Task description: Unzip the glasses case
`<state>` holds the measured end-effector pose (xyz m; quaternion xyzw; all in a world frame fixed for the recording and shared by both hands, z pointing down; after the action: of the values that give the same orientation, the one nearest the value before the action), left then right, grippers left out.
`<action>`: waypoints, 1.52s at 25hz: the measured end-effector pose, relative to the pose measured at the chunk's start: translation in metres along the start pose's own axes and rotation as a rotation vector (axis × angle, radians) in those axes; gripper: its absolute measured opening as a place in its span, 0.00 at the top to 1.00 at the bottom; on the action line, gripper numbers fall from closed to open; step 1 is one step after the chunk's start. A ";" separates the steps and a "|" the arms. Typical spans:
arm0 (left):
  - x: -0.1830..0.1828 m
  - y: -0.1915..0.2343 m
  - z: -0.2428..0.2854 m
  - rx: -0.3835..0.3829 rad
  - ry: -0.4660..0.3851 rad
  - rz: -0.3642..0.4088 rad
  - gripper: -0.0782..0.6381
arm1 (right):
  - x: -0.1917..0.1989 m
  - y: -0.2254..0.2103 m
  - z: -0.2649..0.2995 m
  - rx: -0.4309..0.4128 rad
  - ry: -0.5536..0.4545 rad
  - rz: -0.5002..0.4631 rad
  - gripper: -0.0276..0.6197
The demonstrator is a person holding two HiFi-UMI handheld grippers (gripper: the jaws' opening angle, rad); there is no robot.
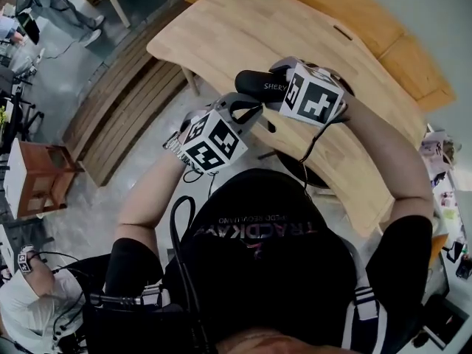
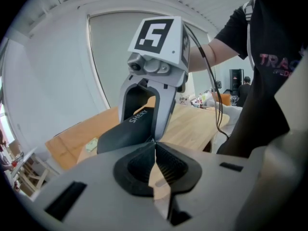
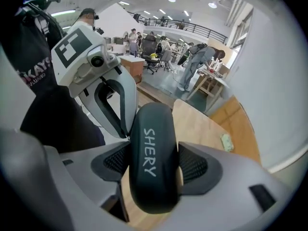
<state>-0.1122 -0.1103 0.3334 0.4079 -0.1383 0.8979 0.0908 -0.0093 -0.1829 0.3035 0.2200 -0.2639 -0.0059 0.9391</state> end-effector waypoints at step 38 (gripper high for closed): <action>0.010 -0.005 -0.074 0.162 -0.433 -0.323 0.43 | -0.002 0.023 -0.068 -0.038 -0.408 -0.074 0.44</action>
<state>-0.1702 -0.0809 0.2953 0.6129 -0.0153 0.7719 0.1683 0.0202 -0.1339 0.2605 0.2059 -0.4403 -0.0898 0.8693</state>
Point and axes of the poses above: the fingertips, and each gripper's own axes: z forward along the fingers, y to its left, x out of its underside, the point moved 10 cm from there along -z, backward along the fingers, and after that the axes turned 13 degrees about x, right-handed, at the moved point
